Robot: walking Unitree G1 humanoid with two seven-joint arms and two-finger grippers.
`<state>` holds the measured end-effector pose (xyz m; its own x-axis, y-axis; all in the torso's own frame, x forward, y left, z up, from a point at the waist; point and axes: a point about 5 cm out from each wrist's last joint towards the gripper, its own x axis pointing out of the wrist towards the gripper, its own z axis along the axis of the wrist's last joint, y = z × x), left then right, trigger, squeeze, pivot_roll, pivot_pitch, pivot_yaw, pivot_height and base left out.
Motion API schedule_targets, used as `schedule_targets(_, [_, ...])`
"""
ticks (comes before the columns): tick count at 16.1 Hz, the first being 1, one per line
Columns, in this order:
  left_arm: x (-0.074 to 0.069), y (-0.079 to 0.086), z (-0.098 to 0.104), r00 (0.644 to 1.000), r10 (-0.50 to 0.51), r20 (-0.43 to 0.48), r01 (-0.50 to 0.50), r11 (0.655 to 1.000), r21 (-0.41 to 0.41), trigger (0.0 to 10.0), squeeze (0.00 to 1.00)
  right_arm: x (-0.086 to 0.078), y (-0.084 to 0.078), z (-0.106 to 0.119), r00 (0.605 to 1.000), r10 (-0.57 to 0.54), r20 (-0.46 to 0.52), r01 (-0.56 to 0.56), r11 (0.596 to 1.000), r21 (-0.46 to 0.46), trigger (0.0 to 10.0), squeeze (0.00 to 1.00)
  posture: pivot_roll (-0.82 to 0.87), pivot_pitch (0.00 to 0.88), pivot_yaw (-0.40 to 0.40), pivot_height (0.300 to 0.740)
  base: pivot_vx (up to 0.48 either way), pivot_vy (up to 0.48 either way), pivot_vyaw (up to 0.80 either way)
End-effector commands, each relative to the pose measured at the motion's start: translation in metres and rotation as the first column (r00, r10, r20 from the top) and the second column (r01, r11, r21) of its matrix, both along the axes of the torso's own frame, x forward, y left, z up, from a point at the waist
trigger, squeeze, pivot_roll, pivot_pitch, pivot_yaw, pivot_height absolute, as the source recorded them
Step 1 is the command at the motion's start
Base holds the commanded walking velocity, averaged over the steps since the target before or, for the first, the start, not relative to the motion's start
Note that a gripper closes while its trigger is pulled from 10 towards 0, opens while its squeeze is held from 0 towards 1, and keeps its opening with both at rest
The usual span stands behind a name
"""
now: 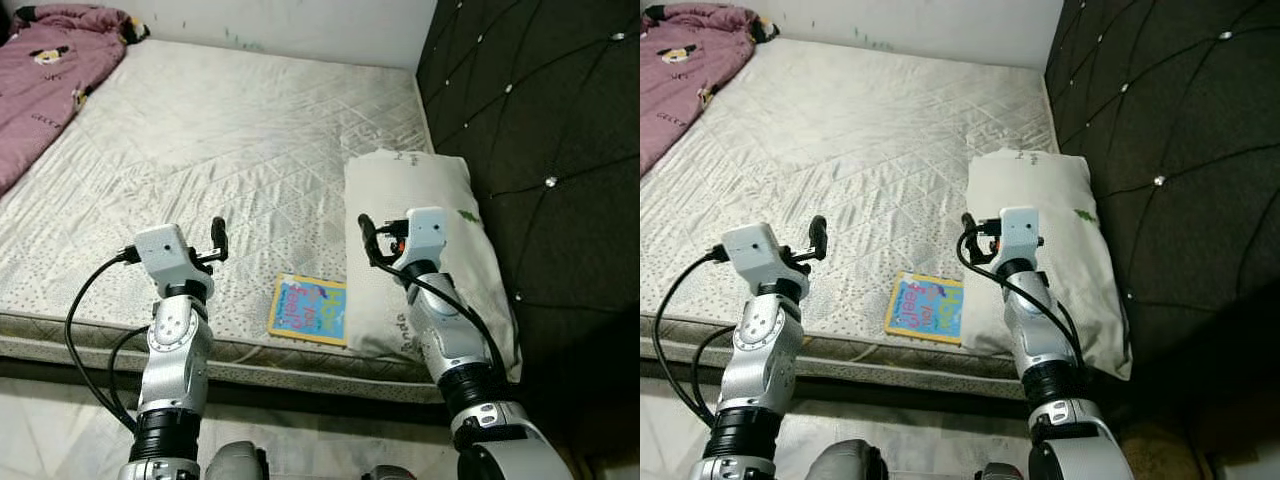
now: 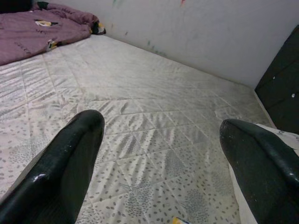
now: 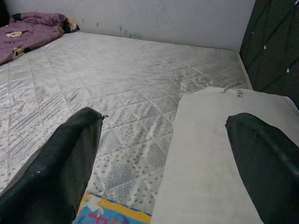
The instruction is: Clean up the room
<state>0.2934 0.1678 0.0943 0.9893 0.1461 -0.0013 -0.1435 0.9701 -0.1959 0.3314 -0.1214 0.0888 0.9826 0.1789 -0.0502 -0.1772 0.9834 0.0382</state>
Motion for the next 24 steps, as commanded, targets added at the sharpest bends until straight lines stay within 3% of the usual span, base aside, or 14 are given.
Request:
schedule_targets(1, [0.002,-0.0029,0.0018,1.0,-0.006,0.005,0.006,1.0,0.007,10.0,0.0,0.0034,-0.0014,0.0031,1.0,0.001,0.005,-0.001,1.0,-0.006,10.0,0.0,0.0,0.0,-0.041,0.74,0.0,0.277,0.0])
schedule_targets(20, [0.0037,-0.0046,0.0027,1.0,-0.007,0.016,0.007,1.0,-0.005,10.0,0.0,0.0044,-0.0001,0.0003,1.0,0.015,-0.01,-0.015,1.0,-0.013,10.0,0.0,0.0,0.0,-0.041,0.74,0.0,0.414,0.0])
schedule_targets(24, [0.0031,-0.0088,0.0071,0.996,-0.059,0.06,0.06,0.998,-0.014,10.0,0.0,0.0054,-0.0002,-0.0001,1.0,0.019,-0.014,-0.02,1.0,-0.016,10.0,0.0,-0.01,0.0,-0.044,0.74,0.0,0.0,0.0])
